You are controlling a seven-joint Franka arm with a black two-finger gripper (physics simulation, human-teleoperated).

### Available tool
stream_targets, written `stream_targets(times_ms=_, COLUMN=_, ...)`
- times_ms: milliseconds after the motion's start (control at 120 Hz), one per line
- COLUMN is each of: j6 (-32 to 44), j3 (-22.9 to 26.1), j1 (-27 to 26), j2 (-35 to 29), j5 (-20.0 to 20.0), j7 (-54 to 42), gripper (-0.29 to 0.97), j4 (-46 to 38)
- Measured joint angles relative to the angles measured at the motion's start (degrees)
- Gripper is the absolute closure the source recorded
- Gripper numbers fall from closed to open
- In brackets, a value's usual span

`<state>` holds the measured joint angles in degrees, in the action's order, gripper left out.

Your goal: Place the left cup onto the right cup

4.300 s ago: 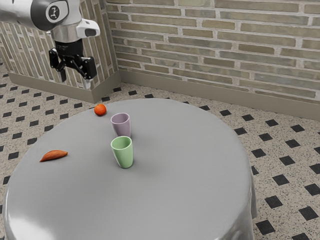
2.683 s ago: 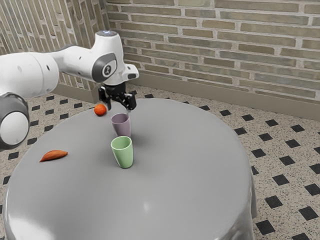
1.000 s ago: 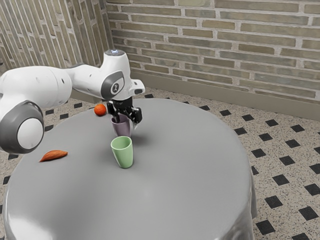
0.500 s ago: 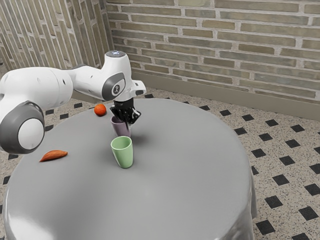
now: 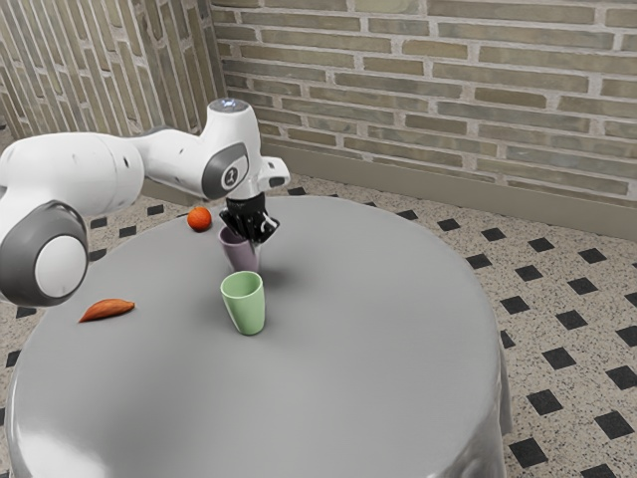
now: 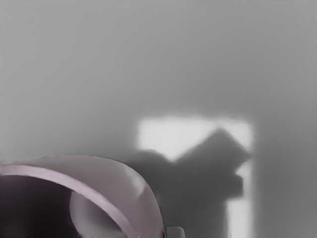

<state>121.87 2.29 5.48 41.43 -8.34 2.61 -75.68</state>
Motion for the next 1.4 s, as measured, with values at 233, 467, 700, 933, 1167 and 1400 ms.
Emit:
stream_targets(times_ms=233, j6=-0.56, j3=0.00, j1=-0.30, j2=-3.25, j5=-0.17, j7=0.13, gripper=0.78, j4=-0.62)
stream_targets(times_ms=467, j6=-3.64, j3=0.01, j1=-1.95, j2=-8.43, j5=-0.01, j7=0.27, gripper=0.78, j4=-0.80)
stream_targets(times_ms=700, j6=-6.17, j3=0.07, j1=-3.23, j2=-15.07, j5=0.31, j7=0.70, gripper=0.78, j4=-6.91)
stream_targets(times_ms=933, j6=-6.93, j3=0.26, j1=-4.51, j2=-19.56, j5=0.32, j7=2.08, gripper=0.78, j4=-12.27)
stream_targets(times_ms=1167, j6=-7.20, j3=0.65, j1=-4.87, j2=-23.91, j5=0.31, j7=4.34, gripper=0.78, j4=-18.63)
stream_targets(times_ms=1400, j6=-7.18, j3=1.44, j1=-4.83, j2=-26.35, j5=0.44, j7=7.00, gripper=0.78, j4=-23.63)
